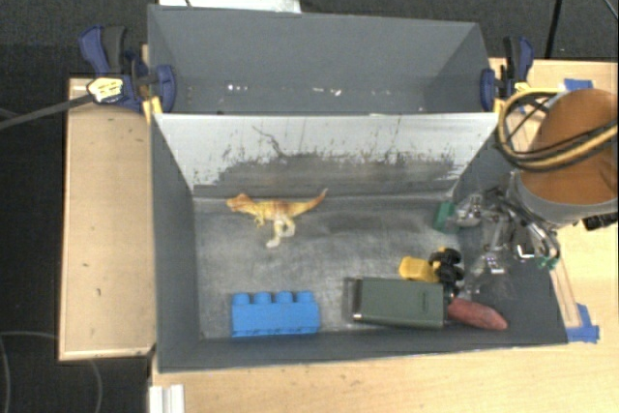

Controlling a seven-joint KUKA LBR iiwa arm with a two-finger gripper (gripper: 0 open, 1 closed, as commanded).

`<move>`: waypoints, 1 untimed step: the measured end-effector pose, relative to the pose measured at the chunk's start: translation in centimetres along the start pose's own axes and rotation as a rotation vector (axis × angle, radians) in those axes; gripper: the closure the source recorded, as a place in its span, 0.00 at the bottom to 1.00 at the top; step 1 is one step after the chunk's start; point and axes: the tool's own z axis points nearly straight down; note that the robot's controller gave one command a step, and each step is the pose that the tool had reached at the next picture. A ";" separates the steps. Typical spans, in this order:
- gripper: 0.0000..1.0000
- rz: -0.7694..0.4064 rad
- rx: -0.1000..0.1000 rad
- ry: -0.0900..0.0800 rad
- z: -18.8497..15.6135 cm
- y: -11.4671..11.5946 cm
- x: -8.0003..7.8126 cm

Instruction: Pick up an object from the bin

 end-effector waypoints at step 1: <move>0.00 -0.003 0.002 -0.007 -0.4 0.0 -0.2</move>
Offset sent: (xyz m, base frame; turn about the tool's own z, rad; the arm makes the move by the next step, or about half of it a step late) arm -0.0377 0.0003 -0.0579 -0.2723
